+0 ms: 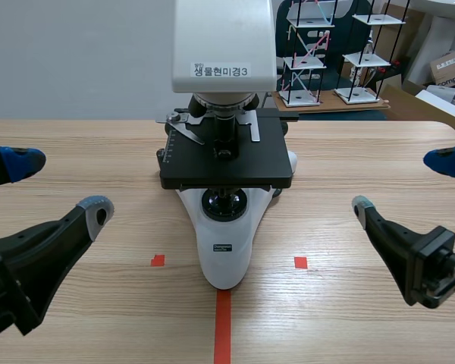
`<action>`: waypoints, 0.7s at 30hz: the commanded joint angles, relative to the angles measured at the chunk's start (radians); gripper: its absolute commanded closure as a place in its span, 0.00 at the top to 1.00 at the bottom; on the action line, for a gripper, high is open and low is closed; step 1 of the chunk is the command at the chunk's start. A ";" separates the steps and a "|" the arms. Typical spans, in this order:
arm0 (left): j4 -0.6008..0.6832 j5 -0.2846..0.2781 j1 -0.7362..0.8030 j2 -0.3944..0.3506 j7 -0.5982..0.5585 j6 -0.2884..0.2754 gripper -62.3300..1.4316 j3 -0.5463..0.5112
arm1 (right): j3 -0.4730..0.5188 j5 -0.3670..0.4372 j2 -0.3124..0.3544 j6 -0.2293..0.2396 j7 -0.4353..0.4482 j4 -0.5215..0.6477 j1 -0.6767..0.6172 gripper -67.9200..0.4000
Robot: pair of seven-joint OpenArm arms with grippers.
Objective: Point at the eyepiece
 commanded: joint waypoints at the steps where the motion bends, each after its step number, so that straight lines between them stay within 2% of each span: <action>1: 0.011 -0.003 0.005 0.000 0.000 0.006 0.96 -0.003 | 0.008 0.011 0.014 -0.001 0.031 0.010 0.000 0.81; 3: 0.011 -0.003 0.005 0.000 0.008 0.005 0.96 -0.003 | 0.021 0.011 0.014 -0.002 0.077 0.014 -0.029 0.67; 6: 0.011 -0.004 0.005 0.000 0.027 0.005 0.96 -0.003 | 0.061 0.013 0.013 -0.001 0.193 0.037 -0.095 0.44; 11: 0.011 -0.004 0.005 0.000 0.030 0.005 0.96 -0.003 | 0.144 0.019 0.013 -0.002 0.338 0.100 -0.212 0.19; 14: 0.011 -0.004 0.005 0.000 0.030 0.005 0.96 -0.003 | 0.200 0.019 0.014 -0.002 0.370 0.141 -0.260 0.04; 18: 0.011 -0.004 0.005 0.000 0.030 0.005 0.96 -0.003 | 0.272 0.021 0.027 -0.001 0.370 0.177 -0.271 0.02; 21: 0.011 -0.004 0.005 0.000 0.027 0.005 0.96 -0.003 | 0.314 0.095 0.076 -0.001 0.359 0.183 -0.270 0.01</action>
